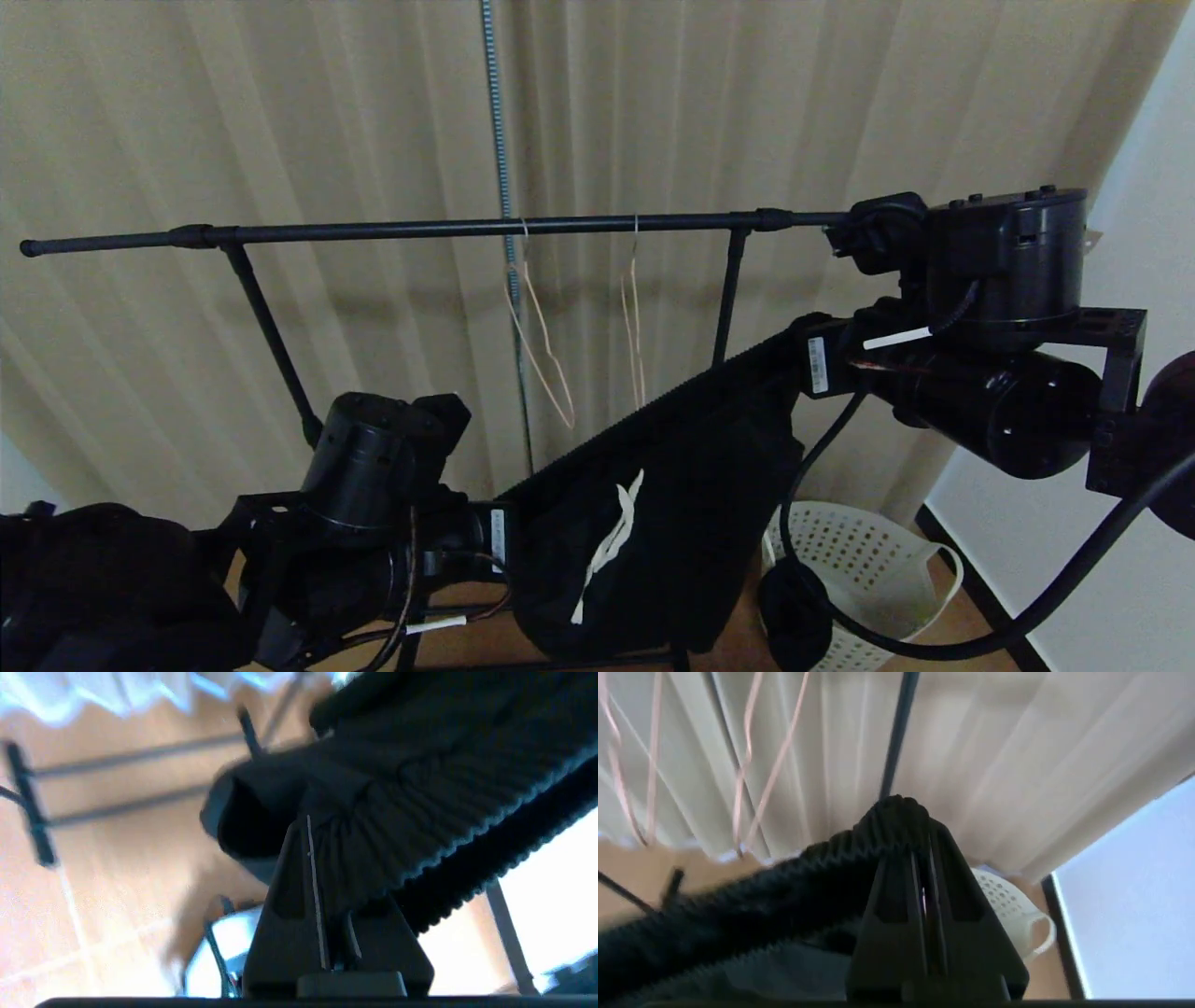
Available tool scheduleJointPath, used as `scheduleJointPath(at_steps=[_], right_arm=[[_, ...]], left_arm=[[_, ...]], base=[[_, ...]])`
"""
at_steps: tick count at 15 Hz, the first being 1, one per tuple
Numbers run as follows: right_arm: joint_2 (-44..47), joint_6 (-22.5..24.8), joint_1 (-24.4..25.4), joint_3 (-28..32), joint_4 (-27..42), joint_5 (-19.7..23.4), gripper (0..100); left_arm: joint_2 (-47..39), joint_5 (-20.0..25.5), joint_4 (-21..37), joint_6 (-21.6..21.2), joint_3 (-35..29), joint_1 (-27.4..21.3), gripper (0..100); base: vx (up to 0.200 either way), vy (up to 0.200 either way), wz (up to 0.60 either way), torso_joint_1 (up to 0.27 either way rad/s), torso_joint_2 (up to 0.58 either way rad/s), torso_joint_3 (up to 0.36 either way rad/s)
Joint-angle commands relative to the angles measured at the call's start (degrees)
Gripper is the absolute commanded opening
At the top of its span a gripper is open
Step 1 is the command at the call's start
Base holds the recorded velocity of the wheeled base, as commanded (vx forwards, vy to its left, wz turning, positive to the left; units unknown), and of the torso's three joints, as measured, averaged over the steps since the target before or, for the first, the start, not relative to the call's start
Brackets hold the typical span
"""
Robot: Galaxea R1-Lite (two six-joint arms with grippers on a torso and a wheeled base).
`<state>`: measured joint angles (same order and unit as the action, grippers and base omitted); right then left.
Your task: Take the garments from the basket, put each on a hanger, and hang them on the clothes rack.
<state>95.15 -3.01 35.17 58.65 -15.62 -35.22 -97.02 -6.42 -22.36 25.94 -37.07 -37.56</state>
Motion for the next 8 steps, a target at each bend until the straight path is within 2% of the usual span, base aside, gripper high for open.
scheduleJointPath(at_steps=[1, 5, 6, 7, 8], right_arm=[[-0.31, 0.55, 0.07, -1.26, -0.03, 0.33, 0], [-0.31, 0.99, 0.69, -2.66, -0.12, 0.33, 0], [-0.31, 0.99, 1.22, -2.66, -0.12, 0.33, 0], [-0.4, 1.17, 2.27, -3.54, -0.12, 0.85, 0], [-0.4, 1.17, 2.36, -3.63, -0.12, 0.94, 0]], left_arm=[[2.28, -0.69, 1.18, -0.72, -1.16, 0.82, 0], [4.12, -2.01, 12.87, -1.16, -9.42, 0.82, 0], [4.12, -2.01, 14.18, -1.16, -10.57, 0.82, 0], [4.12, -2.01, 18.4, -1.51, -13.99, 0.91, 0], [4.04, -2.01, 18.75, -1.6, -14.43, 0.91, 0]], base=[[0.0, 0.0, 0.0, 0.0, 0.0, 0.0], [0.0, 0.0, 0.0, 0.0, 0.0, 0.0], [0.0, 0.0, 0.0, 0.0, 0.0, 0.0], [0.0, 0.0, 0.0, 0.0, 0.0, 0.0], [0.0, 0.0, 0.0, 0.0, 0.0, 0.0]])
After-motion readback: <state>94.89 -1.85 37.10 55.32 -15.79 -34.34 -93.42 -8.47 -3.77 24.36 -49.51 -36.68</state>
